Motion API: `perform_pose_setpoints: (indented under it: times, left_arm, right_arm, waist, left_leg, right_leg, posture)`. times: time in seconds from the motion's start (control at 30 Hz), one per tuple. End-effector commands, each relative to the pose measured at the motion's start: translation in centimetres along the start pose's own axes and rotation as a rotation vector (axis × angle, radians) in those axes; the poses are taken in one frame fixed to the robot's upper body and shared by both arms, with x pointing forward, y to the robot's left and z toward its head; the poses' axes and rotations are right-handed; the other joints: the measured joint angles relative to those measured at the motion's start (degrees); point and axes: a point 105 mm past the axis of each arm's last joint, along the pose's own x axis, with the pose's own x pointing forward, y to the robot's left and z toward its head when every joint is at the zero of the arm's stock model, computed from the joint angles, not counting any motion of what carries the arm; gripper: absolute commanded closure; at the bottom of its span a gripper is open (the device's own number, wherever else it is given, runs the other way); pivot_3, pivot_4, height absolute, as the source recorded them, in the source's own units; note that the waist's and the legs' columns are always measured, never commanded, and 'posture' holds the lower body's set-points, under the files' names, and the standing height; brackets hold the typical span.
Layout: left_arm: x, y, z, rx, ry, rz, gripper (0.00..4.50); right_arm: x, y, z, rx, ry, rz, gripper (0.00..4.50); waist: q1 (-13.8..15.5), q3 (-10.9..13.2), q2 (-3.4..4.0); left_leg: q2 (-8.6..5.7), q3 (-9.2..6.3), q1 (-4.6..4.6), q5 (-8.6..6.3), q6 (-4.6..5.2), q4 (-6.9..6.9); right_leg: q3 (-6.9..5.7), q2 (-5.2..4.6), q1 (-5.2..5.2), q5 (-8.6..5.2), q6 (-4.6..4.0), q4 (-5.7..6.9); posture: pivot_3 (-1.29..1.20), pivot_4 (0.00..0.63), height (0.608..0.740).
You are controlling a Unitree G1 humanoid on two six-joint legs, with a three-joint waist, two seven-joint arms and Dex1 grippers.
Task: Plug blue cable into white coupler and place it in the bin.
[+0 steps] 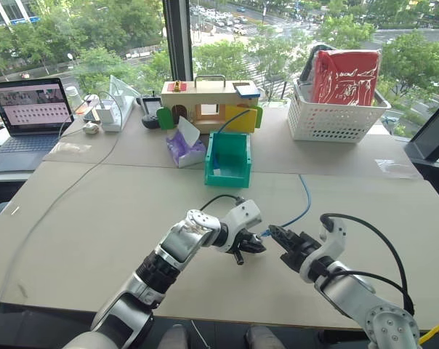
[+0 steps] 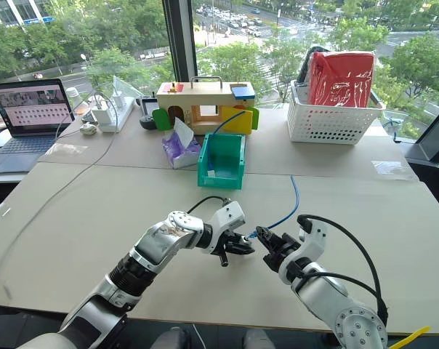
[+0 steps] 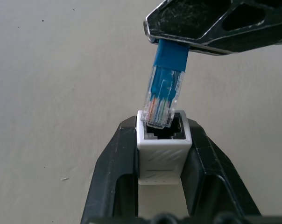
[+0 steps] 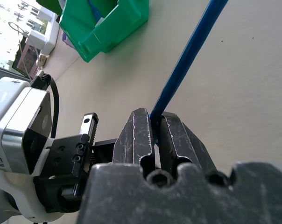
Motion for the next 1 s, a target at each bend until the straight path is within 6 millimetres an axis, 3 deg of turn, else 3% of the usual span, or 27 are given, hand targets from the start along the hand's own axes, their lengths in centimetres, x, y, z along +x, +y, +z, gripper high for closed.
perform_pose_setpoints:
  times: [0.03,0.33,0.57,1.0]
  left_arm:
    - [0.0,-0.2,1.0,0.02,-0.013,-0.005,3.8]
    - [0.2,-0.7,1.1,0.02,-0.002,-0.024,3.8]
    - [0.5,-1.2,1.4,0.025,0.017,-0.052,3.8]
    - [0.9,-1.6,2.3,0.023,0.031,-0.082,3.8]
  right_arm:
    - [-0.1,0.7,-0.5,-0.066,0.043,0.024,4.5]
    - [-0.3,1.0,-0.5,-0.109,0.071,0.035,4.5]
    - [0.1,1.9,-0.9,-0.281,0.119,0.061,4.5]
    - [0.4,2.0,-1.9,-0.434,0.184,0.054,4.5]
  waist:
    - [0.0,0.0,0.0]
    - [0.0,0.0,0.0]
    - [0.0,0.0,0.0]
    - [0.1,0.0,0.0]
  left_leg:
    - [0.0,0.0,0.0,0.0,0.0,0.0]
    - [0.0,0.0,0.0,0.0,0.0,0.0]
    - [0.0,0.0,0.0,0.0,0.0,0.0]
    - [-0.01,0.0,0.0,0.0,0.0,0.0]
  right_leg:
    - [0.0,0.0,0.0,0.0,0.0,0.0]
    - [0.0,0.0,0.0,0.0,0.0,0.0]
    - [0.0,0.0,0.0,0.0,0.0,0.0]
    - [0.0,0.0,0.01,0.0,0.01,-0.01]
  posture:
    - [0.0,0.15,0.71]
    - [0.0,0.15,0.71]
    - [0.0,0.15,0.71]
    - [0.0,0.15,0.71]
